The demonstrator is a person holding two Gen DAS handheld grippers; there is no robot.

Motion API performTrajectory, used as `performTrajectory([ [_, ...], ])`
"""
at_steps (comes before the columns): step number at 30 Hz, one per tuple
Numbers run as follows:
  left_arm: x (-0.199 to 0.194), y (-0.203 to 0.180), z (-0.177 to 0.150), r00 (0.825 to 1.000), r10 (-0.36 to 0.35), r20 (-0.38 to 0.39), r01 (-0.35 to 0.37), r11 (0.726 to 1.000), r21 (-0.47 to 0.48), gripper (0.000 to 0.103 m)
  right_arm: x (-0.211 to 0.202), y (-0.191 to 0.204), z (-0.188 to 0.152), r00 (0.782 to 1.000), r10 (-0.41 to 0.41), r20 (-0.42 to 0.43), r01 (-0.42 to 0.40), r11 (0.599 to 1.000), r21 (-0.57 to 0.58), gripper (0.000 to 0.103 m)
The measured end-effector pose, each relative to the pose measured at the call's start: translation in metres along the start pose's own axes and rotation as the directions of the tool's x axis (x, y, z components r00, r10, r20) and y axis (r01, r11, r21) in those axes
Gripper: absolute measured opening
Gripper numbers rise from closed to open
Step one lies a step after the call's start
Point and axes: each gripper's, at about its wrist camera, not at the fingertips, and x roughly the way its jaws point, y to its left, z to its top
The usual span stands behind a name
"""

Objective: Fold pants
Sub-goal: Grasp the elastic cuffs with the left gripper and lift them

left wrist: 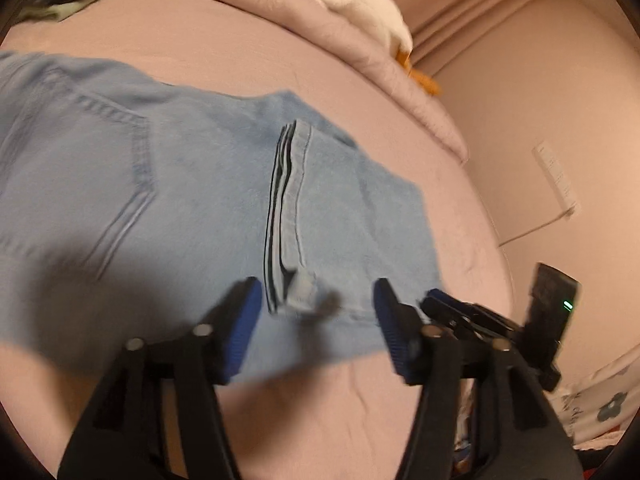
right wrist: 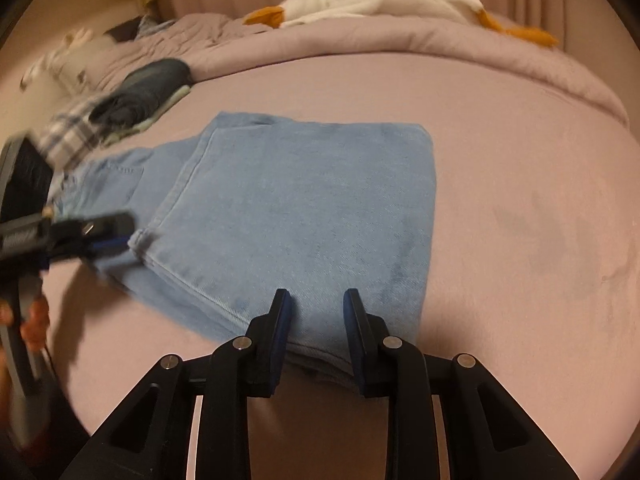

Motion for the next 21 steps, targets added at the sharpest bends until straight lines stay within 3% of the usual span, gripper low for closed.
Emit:
performTrajectory([
  [2,-0.022,0.007,-0.007,0.999,0.011,0.052,-0.01,1.0,-0.029,0.072,-0.007,-0.002,0.007,1.0,0.009,-0.001,-0.009,0.999,0.035,0.035],
  [5,-0.057,0.029,-0.02,0.992,0.028,0.12,-0.014,0.993,-0.12,0.073,-0.016,0.011,0.004,0.999,0.03,0.038,-0.03,0.999,0.01,0.038],
  [7,-0.079,0.049,-0.028,0.983,0.083,0.162,-0.053,0.982,-0.181,0.073,-0.016,0.027,0.001,0.998,0.039,0.04,-0.038,0.999,-0.026,0.038],
  [10,-0.1,0.081,-0.035,0.972,0.115,0.207,-0.047,0.951,-0.307,0.073,-0.011,0.052,-0.001,0.997,0.068,0.028,-0.065,0.995,-0.081,0.038],
  [16,-0.112,0.122,-0.026,0.955,0.129,0.268,0.01,0.887,-0.462,0.073,-0.007,0.101,0.0,0.992,0.124,0.013,-0.119,0.974,-0.195,0.038],
  [21,-0.099,0.13,0.004,0.945,0.175,0.275,-0.017,0.87,-0.493,0.073,-0.003,0.126,0.004,0.987,0.16,0.001,-0.154,0.956,-0.248,0.038],
])
